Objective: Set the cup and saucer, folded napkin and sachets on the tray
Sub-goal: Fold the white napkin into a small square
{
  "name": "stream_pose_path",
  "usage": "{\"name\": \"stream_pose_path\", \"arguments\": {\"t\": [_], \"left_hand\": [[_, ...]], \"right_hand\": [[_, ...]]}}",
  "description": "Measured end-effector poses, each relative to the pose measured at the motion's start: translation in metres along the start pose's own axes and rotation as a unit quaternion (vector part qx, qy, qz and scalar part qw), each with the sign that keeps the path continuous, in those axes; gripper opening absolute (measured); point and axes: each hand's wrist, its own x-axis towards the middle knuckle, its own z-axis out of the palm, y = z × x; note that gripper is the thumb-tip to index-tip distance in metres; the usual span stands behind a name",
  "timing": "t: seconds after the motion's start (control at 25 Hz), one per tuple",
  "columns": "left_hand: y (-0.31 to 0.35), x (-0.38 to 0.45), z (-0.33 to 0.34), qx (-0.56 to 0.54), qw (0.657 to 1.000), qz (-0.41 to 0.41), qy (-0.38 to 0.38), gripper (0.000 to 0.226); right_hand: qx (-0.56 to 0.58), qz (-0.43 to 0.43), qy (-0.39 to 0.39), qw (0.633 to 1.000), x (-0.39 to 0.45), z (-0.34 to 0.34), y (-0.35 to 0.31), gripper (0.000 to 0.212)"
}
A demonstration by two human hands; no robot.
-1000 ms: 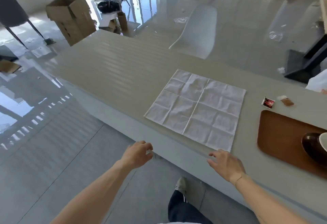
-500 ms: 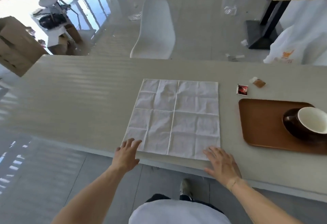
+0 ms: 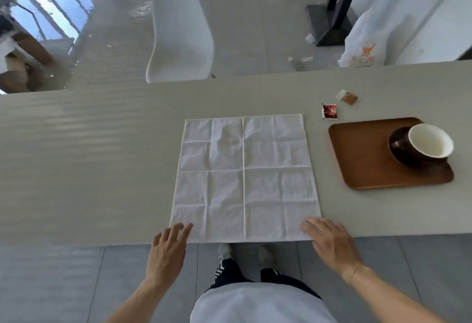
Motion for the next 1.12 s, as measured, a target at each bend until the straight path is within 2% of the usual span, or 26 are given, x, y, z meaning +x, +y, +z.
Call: {"name": "stream_pose_path", "arguments": {"t": [0.12,0.28,0.32,0.4,0.52,0.6,0.68,0.84,0.92,1.0,1.12], "left_hand": [[-0.017,0.004,0.002,-0.01,0.999,0.051,0.001,0.059],[-0.04,0.009,-0.002,-0.029,0.992,0.12,0.007,0.017],[-0.044,0.01,-0.003,-0.033,0.991,0.13,0.0,0.014],[-0.052,0.014,-0.004,-0.054,0.988,0.139,-0.024,0.014],[-0.06,0.026,-0.011,-0.161,0.979,0.11,-0.063,0.017],[-0.067,0.039,-0.019,-0.228,0.966,0.085,-0.088,0.012],[-0.071,0.054,-0.028,-0.25,0.959,0.077,-0.107,0.005],[-0.075,0.096,-0.048,-0.285,0.948,0.069,-0.12,0.014],[-0.078,0.122,-0.059,-0.317,0.942,0.032,-0.106,0.02],[-0.081,0.148,-0.071,-0.351,0.932,-0.008,-0.091,0.02],[-0.083,0.19,-0.087,-0.432,0.893,-0.078,-0.099,0.02]], "right_hand": [[0.02,0.025,0.016,0.999,-0.002,-0.001,-0.005,0.053],[0.052,0.071,0.0,0.996,0.001,-0.007,-0.004,0.038],[0.057,0.086,-0.007,0.995,0.002,-0.007,-0.003,0.036],[0.058,0.119,-0.036,0.99,0.008,-0.011,-0.003,0.03],[0.056,0.18,-0.124,0.974,0.022,-0.018,-0.001,0.011],[0.076,0.214,-0.188,0.956,0.034,-0.026,0.003,0.011],[0.132,0.251,-0.223,0.932,0.05,-0.036,0.01,0.009],[0.223,0.269,-0.21,0.913,0.082,-0.055,0.03,0.006],[0.258,0.274,-0.185,0.908,0.102,-0.066,0.043,0.014],[0.283,0.272,-0.167,0.905,0.123,-0.074,0.055,0.012],[0.345,0.276,-0.126,0.888,0.158,-0.085,0.069,0.006]]}}
